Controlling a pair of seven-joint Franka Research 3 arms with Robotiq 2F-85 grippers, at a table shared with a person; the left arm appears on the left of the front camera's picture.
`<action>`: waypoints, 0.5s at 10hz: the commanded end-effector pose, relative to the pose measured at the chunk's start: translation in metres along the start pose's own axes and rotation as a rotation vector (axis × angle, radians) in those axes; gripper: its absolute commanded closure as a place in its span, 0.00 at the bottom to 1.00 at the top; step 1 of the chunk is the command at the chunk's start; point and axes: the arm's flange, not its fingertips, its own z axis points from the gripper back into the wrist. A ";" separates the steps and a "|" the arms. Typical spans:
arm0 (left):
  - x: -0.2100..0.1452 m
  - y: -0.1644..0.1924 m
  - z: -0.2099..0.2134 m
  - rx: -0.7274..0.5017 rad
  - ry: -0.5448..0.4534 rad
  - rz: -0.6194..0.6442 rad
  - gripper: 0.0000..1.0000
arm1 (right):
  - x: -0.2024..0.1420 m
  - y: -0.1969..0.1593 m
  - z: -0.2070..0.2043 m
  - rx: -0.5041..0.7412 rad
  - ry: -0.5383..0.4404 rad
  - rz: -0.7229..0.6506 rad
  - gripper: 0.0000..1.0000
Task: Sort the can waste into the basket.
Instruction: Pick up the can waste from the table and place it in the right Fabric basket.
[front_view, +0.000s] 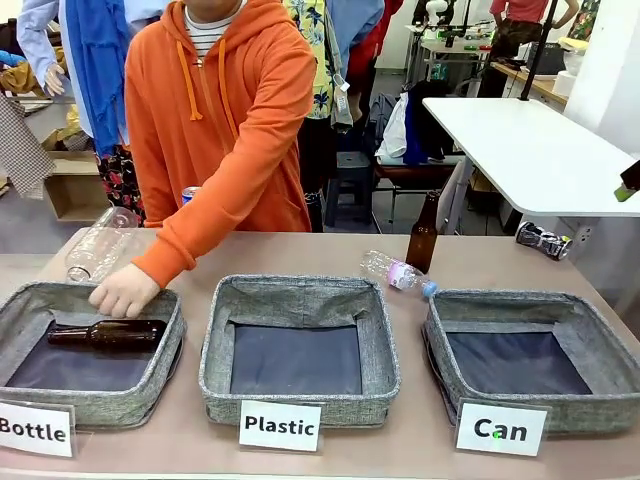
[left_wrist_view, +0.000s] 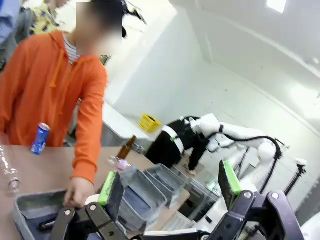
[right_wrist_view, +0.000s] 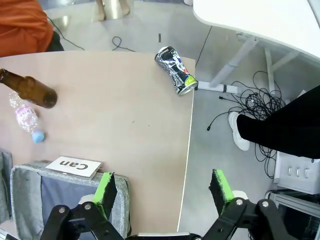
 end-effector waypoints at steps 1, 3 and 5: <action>-0.008 0.000 -0.009 -0.033 0.082 -0.009 0.00 | 0.001 0.001 -0.002 -0.010 0.006 0.009 0.00; -0.011 0.010 -0.039 -0.057 0.175 0.009 0.00 | 0.047 -0.017 -0.035 0.022 0.114 0.278 0.00; -0.028 0.014 -0.068 -0.093 0.301 0.040 0.00 | 0.085 -0.037 -0.083 0.064 0.160 0.584 0.00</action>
